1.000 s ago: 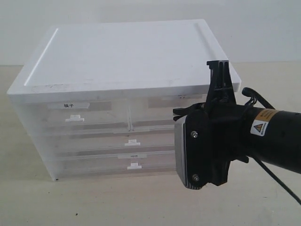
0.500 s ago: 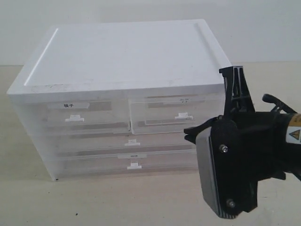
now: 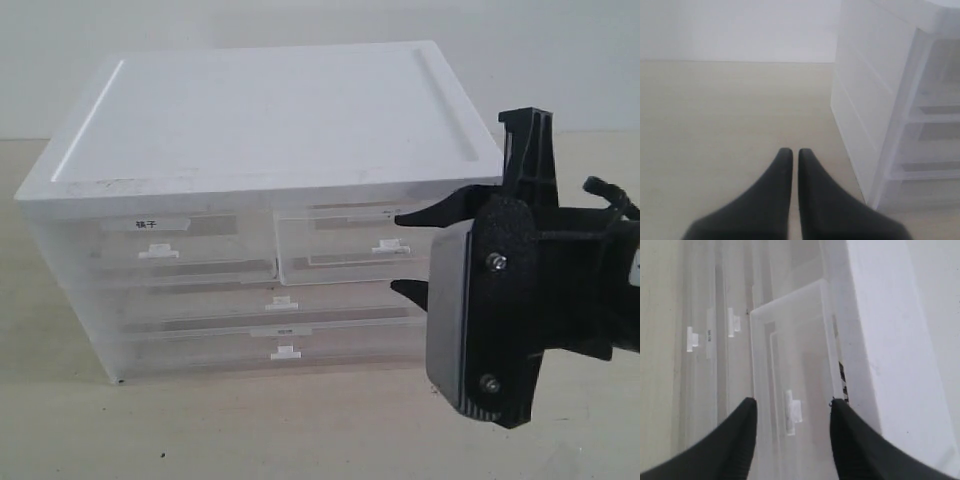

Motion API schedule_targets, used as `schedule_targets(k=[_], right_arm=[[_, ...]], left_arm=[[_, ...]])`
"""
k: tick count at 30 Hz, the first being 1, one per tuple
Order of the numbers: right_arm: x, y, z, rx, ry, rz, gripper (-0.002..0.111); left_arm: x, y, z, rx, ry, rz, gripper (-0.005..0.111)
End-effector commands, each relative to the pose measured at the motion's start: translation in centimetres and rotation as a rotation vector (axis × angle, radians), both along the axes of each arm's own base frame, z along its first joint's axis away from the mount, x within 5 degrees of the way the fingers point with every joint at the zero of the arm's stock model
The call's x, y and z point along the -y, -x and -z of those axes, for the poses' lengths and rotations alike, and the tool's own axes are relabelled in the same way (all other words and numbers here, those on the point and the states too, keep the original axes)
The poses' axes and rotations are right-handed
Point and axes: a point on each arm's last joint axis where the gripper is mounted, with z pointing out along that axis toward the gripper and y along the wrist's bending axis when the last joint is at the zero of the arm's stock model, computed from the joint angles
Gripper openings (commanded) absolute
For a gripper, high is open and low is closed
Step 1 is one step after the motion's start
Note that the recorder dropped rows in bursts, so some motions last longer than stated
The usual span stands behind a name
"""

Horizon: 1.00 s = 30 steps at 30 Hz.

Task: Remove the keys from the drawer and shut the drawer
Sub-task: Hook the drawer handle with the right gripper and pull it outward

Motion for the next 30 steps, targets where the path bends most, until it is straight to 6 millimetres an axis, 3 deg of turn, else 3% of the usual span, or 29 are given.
schedule_targets(k=[1,12,18,25,30], right_arm=[[-0.5,-0.7,0.8,0.040,0.040,-0.007,0.043],[-1.6,-2.1,2.7,0.063,0.104,-0.008,0.042],[-1.8,-2.4,3.1,0.062,0.110,-0.003,0.021],[-1.9,-2.7,3.6,0.054,0.123,-0.001,0.017],[-1.9,-2.5,3.8,0.047,0.155,-0.022,0.000]], left_arm=[[0.0,0.0,-0.2,0.012,-0.003,0.001,0.005],[0.0,0.0,-0.2,0.012,-0.003,0.001,0.005],[0.0,0.0,-0.2,0.012,-0.003,0.001,0.005],[0.0,0.0,-0.2,0.012,-0.003,0.001,0.005],[0.0,0.0,-0.2,0.012,-0.003,0.001,0.005]])
